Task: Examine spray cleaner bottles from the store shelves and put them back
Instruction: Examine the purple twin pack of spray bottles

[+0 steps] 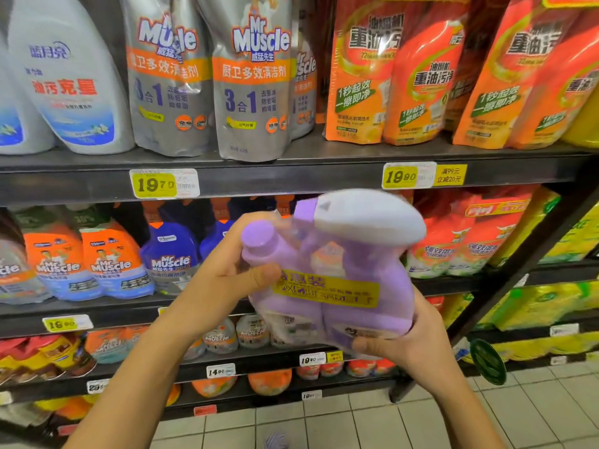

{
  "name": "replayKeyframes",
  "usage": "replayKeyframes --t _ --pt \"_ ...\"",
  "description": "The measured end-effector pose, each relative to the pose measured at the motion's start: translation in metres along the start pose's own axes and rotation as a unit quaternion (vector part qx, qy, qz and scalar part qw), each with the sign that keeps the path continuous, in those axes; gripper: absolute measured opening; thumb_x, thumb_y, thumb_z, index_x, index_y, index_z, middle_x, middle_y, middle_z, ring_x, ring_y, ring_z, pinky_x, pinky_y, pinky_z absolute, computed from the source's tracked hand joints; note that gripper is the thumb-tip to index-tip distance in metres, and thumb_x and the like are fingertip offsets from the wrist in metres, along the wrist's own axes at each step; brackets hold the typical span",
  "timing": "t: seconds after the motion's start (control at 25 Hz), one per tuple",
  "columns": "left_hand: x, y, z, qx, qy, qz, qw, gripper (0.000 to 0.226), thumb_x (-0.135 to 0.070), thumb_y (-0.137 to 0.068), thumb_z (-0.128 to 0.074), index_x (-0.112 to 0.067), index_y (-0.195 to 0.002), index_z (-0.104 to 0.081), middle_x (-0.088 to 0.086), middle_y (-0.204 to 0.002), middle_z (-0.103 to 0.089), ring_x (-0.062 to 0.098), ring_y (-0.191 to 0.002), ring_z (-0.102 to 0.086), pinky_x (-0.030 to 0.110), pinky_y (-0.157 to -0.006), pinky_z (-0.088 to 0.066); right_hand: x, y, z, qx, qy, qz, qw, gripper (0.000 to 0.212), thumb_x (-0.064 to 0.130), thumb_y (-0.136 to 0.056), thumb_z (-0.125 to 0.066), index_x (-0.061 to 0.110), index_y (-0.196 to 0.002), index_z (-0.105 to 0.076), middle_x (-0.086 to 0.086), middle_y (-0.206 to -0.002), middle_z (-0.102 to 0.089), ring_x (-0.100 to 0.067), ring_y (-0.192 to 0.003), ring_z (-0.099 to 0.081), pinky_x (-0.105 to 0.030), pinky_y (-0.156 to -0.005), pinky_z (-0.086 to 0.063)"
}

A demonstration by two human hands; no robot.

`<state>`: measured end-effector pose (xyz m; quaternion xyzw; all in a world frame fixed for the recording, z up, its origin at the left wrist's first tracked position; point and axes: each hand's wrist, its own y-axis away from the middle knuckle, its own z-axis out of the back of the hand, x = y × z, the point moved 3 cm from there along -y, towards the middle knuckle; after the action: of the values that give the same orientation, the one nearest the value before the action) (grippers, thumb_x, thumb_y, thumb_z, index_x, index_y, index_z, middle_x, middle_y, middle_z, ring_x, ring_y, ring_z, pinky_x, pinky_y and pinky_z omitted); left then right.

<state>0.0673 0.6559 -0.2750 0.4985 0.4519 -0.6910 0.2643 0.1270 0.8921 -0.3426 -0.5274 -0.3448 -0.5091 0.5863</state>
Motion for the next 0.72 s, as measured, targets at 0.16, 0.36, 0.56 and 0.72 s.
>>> replayKeyframes --t 0.16,0.36,0.56,0.72 --pt "-0.008 -0.021 -0.005 -0.050 0.019 -0.002 0.999 0.038 -0.016 -0.079 -0.066 -0.024 -0.115 -0.056 -0.015 -0.094 -0.073 0.000 -0.085 -0.065 0.012 -0.071 -0.050 0.006 0.000 0.003 -0.013 -0.067 -0.013 0.998 0.055 0.031 -0.036 -0.086 0.027 -0.089 -0.072 0.002 -0.083 -0.076 -0.010 -0.071 -0.069 -0.025 -0.061 -0.054" --pt "-0.034 -0.051 -0.011 -0.088 0.037 -0.024 0.995 0.030 -0.021 -0.079 -0.070 -0.018 -0.106 -0.060 -0.011 -0.072 -0.072 -0.002 -0.060 -0.062 0.012 -0.055 -0.050 0.024 -0.001 -0.003 -0.031 -0.303 -0.074 0.950 0.060 0.023 -0.026 -0.095 0.009 -0.080 -0.073 -0.015 -0.072 -0.072 -0.027 -0.059 -0.068 -0.036 -0.054 -0.055" --pt "-0.025 -0.026 0.011 -0.127 0.020 -0.007 0.992 0.048 -0.036 -0.072 -0.069 -0.037 -0.117 -0.054 -0.011 -0.104 -0.073 0.001 -0.088 -0.068 0.020 -0.074 -0.051 0.051 -0.011 0.006 -0.052 -0.378 -0.104 0.918 0.060 0.029 -0.021 -0.096 0.008 -0.074 -0.075 -0.014 -0.069 -0.072 -0.026 -0.057 -0.069 -0.037 -0.055 -0.057" --pt "-0.004 0.000 -0.013 -0.033 0.052 0.061 0.996 0.073 -0.053 -0.052 -0.085 -0.039 -0.118 -0.057 -0.008 -0.109 -0.072 0.009 -0.094 -0.070 0.023 -0.072 -0.054 0.056 -0.017 0.009 -0.040 -0.436 -0.145 0.887 0.027 0.020 -0.046 -0.085 0.008 -0.070 -0.077 -0.014 -0.072 -0.074 -0.026 -0.061 -0.072 -0.039 -0.058 -0.058"
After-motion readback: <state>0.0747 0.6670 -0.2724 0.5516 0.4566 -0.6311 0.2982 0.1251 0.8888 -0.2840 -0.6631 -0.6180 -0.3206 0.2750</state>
